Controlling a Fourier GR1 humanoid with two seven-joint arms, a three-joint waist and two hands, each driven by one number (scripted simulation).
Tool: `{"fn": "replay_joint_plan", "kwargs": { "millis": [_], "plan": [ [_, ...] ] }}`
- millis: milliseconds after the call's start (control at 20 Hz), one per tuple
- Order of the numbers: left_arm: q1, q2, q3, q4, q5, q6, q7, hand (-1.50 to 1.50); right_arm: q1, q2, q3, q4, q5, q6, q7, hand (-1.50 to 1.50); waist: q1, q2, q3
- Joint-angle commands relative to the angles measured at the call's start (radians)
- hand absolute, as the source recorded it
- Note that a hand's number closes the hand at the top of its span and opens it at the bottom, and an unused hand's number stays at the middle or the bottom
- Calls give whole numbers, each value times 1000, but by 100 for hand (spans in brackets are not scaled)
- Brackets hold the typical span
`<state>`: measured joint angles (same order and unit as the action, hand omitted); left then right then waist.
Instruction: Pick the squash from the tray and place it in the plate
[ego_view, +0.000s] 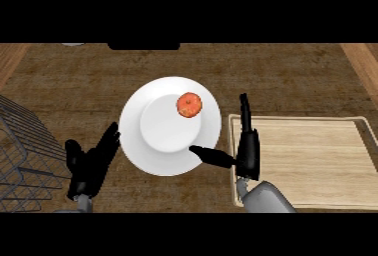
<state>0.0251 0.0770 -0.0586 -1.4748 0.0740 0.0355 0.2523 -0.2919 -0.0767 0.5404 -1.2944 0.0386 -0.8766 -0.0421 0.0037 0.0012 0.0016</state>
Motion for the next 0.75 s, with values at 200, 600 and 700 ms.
{"fn": "replay_joint_plan", "kwargs": {
  "millis": [200,600,700],
  "plan": [
    [-22,-7,26,95,-4,-12,-60,0,274,-80,121,-154,98,45,-35,-150,-9,-2,-2],
    [28,-18,8,2,-16,-6,5,0,401,-111,145,-309,240,58,65,-150,-5,-2,-2],
    [-19,-4,36,29,-8,-20,-5,0,442,-108,117,-259,191,75,-37,-150,-6,-2,-2]
  ]
}}
